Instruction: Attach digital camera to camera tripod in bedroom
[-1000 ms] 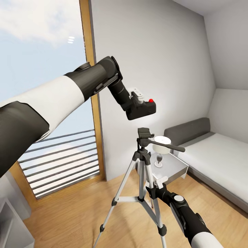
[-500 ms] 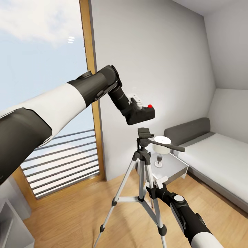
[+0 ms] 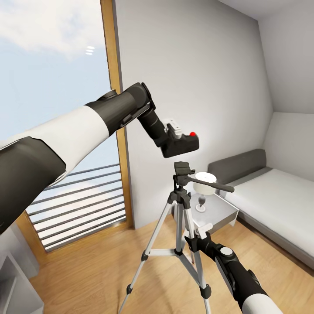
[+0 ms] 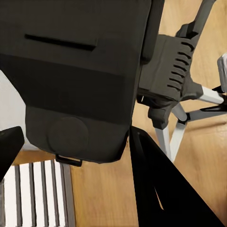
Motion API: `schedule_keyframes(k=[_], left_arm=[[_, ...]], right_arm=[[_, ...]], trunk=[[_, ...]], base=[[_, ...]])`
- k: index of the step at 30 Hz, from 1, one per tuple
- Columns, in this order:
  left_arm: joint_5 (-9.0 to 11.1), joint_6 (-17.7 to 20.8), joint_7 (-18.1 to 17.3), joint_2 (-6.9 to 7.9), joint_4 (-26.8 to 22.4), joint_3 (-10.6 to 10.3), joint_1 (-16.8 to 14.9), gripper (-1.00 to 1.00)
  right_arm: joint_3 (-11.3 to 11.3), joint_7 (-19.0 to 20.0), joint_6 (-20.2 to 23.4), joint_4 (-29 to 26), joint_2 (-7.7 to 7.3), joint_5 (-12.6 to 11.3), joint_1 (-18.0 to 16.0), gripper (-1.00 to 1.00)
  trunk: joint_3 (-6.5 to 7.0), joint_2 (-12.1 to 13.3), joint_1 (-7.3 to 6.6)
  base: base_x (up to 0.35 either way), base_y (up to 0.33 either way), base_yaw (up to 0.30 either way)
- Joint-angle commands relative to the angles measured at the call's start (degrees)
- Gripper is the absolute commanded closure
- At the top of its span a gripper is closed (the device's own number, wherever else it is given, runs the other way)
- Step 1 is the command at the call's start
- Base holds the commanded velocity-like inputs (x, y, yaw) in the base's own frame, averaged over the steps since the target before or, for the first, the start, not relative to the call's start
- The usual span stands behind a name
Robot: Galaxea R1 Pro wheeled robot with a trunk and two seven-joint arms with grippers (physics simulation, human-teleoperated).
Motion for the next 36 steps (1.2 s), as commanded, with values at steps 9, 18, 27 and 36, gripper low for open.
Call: schedule_keyframes(k=[9, 18, 27, 36], left_arm=[[0.45, -2.14, -0.01, 0.0, 0.09, -0.39, 0.02, 1.0], [0.18, -2.37, -0.33, 0.0, 0.31, -0.39, 1.29, 1.0], [-0.02, -2.55, -0.36, 0.0, 0.05, -0.39, 2.06, 1.0], [-0.09, -2.73, -0.17, 0.0, -0.06, -0.4, 2.94, 1.0]], right_arm=[[-0.14, 0.3, 0.3, -0.11, 0.01, 0.26, 0.0, 1.0], [-0.14, 0.3, 0.3, -0.11, 0.01, 0.23, 0.0, 1.0], [-0.14, 0.29, 0.3, -0.11, 0.01, 0.17, 0.0, 1.0], [-0.14, 0.25, 0.3, -0.08, 0.01, 0.17, 0.0, 1.0]], trunk=[[-0.03, -0.05, 0.02], [-0.03, -0.05, 0.02], [-0.03, -0.05, 0.02], [-0.03, -0.05, 0.02]], base=[[0.0, 0.0, 0.0], [0.0, 0.0, 0.0], [0.0, 0.0, 0.0], [0.0, 0.0, 0.0]])
